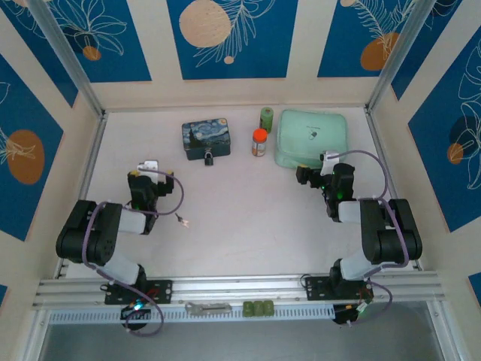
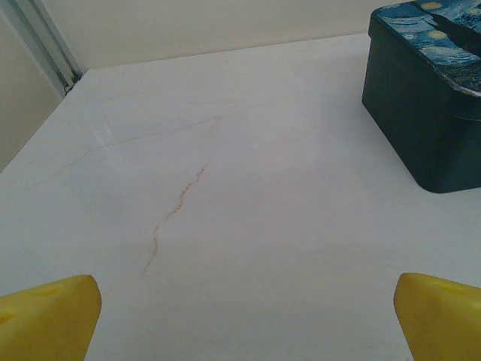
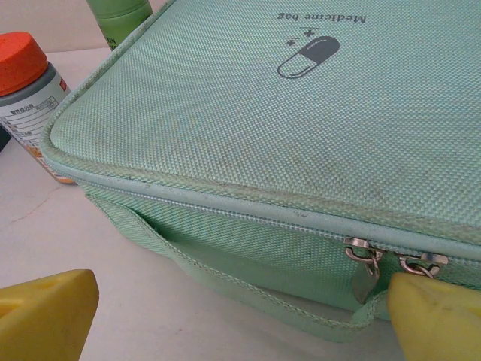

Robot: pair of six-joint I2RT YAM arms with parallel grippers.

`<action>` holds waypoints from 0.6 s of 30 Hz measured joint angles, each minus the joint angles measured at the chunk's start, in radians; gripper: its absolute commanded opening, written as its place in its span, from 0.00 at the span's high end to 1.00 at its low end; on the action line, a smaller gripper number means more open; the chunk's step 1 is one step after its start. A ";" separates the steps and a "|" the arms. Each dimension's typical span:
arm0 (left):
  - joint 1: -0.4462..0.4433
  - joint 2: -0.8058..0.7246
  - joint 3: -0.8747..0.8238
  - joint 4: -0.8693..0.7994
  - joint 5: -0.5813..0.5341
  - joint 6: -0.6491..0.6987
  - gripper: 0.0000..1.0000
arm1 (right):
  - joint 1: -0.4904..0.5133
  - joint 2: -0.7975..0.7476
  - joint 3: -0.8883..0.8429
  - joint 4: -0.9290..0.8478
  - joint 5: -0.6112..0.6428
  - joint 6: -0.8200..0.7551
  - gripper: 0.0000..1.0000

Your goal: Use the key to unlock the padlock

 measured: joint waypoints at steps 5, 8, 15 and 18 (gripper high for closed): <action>0.000 0.000 0.000 0.000 0.001 0.000 0.01 | -0.003 0.000 0.000 0.000 -0.004 0.000 0.01; 0.000 0.000 0.000 0.000 0.004 0.000 0.01 | -0.003 0.000 0.000 0.000 -0.004 0.000 0.01; 0.003 0.000 0.000 0.000 0.011 0.000 0.00 | -0.007 0.000 0.000 0.000 -0.011 0.000 0.01; 0.003 0.000 0.000 0.000 0.011 0.000 0.00 | -0.010 0.000 0.000 0.000 -0.011 0.000 0.01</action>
